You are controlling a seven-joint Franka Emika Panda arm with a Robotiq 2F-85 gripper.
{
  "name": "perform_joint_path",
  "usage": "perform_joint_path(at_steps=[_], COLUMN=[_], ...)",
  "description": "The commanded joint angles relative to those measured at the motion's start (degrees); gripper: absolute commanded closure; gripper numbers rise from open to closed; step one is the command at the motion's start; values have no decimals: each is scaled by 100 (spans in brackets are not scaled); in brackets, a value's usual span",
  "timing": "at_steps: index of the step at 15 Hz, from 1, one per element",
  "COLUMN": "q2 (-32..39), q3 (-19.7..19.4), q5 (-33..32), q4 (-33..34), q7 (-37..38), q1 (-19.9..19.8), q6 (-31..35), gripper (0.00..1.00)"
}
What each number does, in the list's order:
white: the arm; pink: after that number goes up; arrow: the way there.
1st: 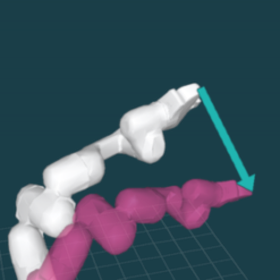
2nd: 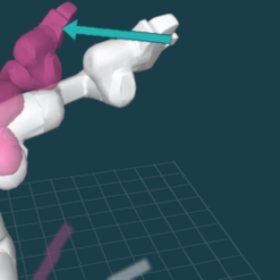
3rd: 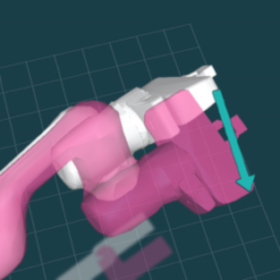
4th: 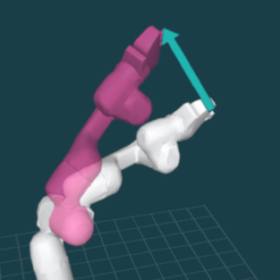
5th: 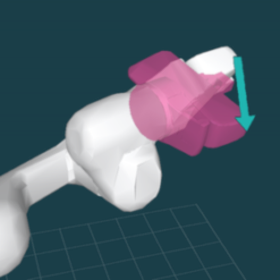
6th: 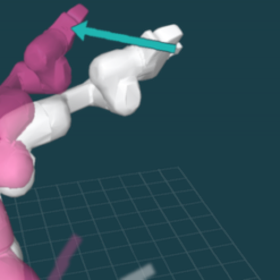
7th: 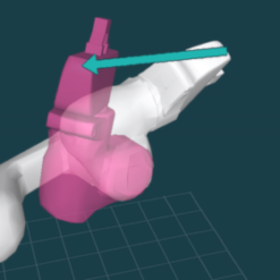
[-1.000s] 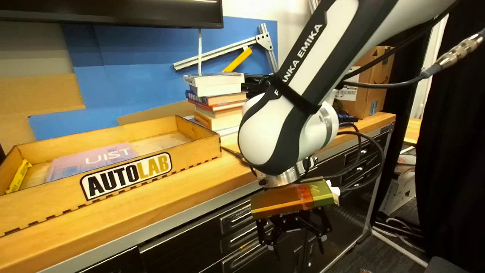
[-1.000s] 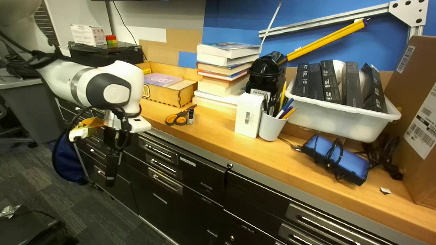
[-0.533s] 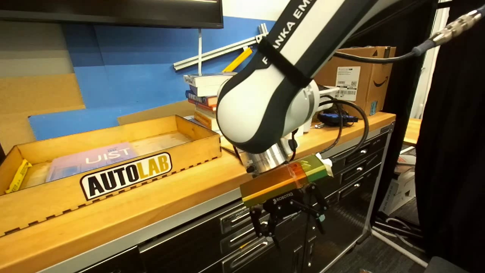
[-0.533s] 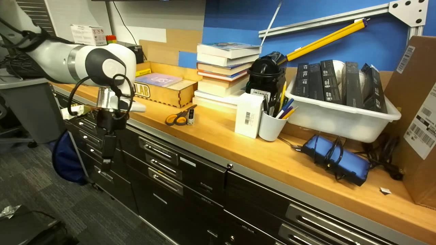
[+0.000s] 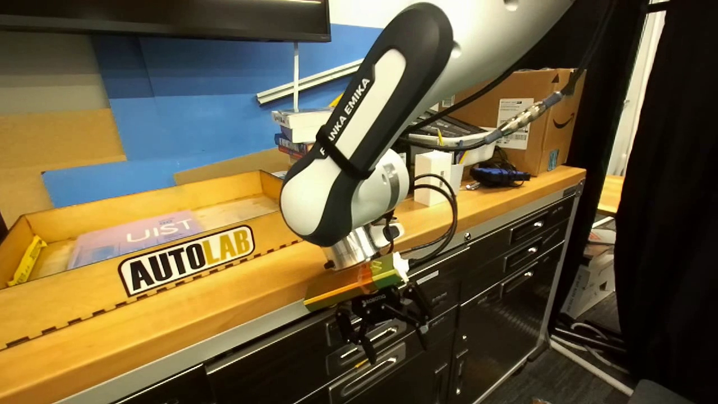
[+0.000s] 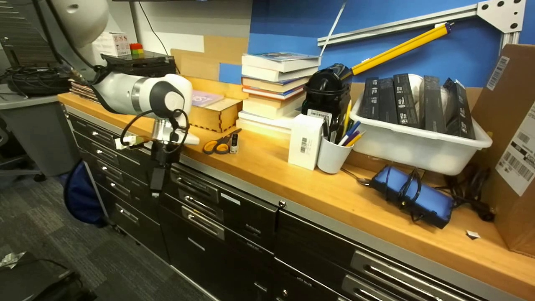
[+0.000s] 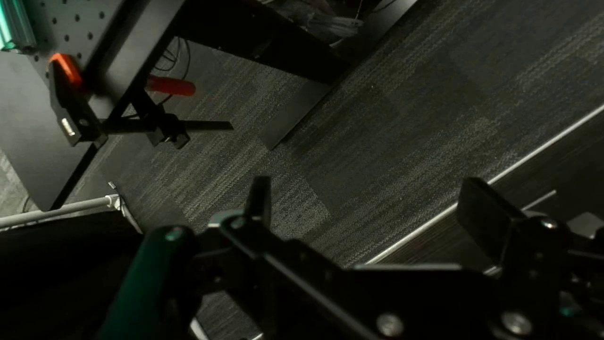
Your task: Put the blue object inside the drawer.
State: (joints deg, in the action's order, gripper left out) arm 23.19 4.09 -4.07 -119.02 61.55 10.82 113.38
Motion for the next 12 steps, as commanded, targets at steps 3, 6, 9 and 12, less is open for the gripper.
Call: perform_joint_path(at_steps=[3, 6, 9, 12], q2=[237, 54, -401, -198], q3=[-217, -194, 104, 101], q5=[7, 58, 537, 691], q4=[248, -85, -411, -256], q7=[1419, 1996, 1314, 1121], q1=[387, 498, 286, 324], q6=[871, 1234, 909, 962], gripper=[0, 0, 0, 0])
